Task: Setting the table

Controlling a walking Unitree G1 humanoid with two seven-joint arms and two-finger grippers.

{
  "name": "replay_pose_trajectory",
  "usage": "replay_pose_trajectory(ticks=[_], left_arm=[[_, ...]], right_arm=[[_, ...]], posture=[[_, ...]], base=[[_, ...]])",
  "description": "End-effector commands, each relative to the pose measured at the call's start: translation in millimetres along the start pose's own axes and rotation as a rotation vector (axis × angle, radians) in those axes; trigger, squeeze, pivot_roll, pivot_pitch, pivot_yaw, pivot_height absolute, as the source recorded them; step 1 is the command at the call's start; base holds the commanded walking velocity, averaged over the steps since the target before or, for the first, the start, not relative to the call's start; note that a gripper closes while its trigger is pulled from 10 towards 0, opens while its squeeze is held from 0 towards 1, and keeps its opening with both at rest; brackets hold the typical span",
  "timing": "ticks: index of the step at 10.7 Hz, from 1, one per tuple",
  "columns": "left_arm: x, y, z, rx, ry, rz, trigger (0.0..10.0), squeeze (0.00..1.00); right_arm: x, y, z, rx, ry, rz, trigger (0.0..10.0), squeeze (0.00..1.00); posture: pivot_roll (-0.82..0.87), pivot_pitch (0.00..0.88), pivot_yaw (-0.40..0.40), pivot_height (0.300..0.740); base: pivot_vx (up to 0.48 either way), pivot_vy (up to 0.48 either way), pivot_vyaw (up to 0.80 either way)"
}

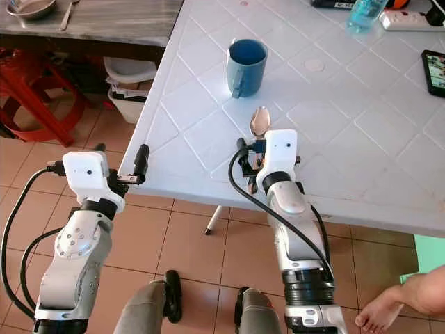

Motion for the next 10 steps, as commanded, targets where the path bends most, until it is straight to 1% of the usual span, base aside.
replay_pose_trajectory(ticks=[1,2,3,4,5,6,8,9,10], left_arm=[[0,-0.4,2.0,-0.008,0.009,0.001,10.0,0.0],[-1,-0.7,1.8,-0.009,0.012,0.003,10.0,0.0],[-2,-1.3,1.3,-0.011,0.016,0.005,10.0,0.0],[-3,-1.7,0.8,-0.017,0.023,0.009,10.0,0.0],[-6,-3.5,0.9,-0.029,0.037,0.014,10.0,0.0],[-8,-6.0,1.4,-0.041,0.046,0.018,10.0,0.0],[-10,-11.6,2.1,-0.069,0.058,0.025,10.0,0.0],[-12,-9.3,2.0,-0.064,0.068,0.024,10.0,0.0],[-13,-9.4,2.1,-0.068,0.075,0.023,10.0,0.0]], right_arm=[[-8,8.9,1.4,0.04,0.045,-0.007,10.0,0.0],[-10,12.7,0.3,0.065,0.073,-0.021,4.5,0.0],[-18,17.6,1.4,0.104,0.134,-0.002,0.0,0.0],[-20,17.8,2.4,0.103,0.153,-0.051,0.0,0.0],[-18,16.4,0.7,0.098,0.164,-0.072,0.0,0.0],[-16,15.0,-1.3,0.094,0.167,-0.071,0.0,0.0],[-24,7.4,-3.4,0.067,0.223,-0.108,0.0,0.0],[-26,4.1,-3.9,0.047,0.228,-0.122,0.0,0.0],[-33,4.1,-2.9,0.048,0.258,-0.136,0.0,0.0]], posture=[[-0.01,0.266,0.008,0.74],[-0.02,0.265,0.006,0.74],[-0.01,0.264,0.005,0.74],[-0.01,0.262,0.006,0.74],[-0.01,0.261,0.007,0.74],[-0.01,0.261,0.008,0.74],[-0.01,0.26,0.012,0.74],[-0.02,0.26,0.012,0.74],[-0.02,0.261,0.015,0.74]], base=[[0.0,0.0,0.0],[0.0,0.0,0.0],[0.0,0.0,0.0],[0.0,0.0,0.0],[0.0,0.0,0.0],[0.0,0.0,0.0],[0.0,0.0,0.0],[0.0,0.0,0.0],[0.0,0.0,0.0]])
Point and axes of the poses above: a point about 5 cm out from each wrist's last joint towards the gripper, its own z axis pointing back from the gripper into the wrist, its own x axis along the axis of the wrist's last joint, y = z × x, the point moved 6 cm from there along -z, pointing out of the wrist towards the gripper, and after that the axes turned 5 degrees about z, right-handed, at the moved point
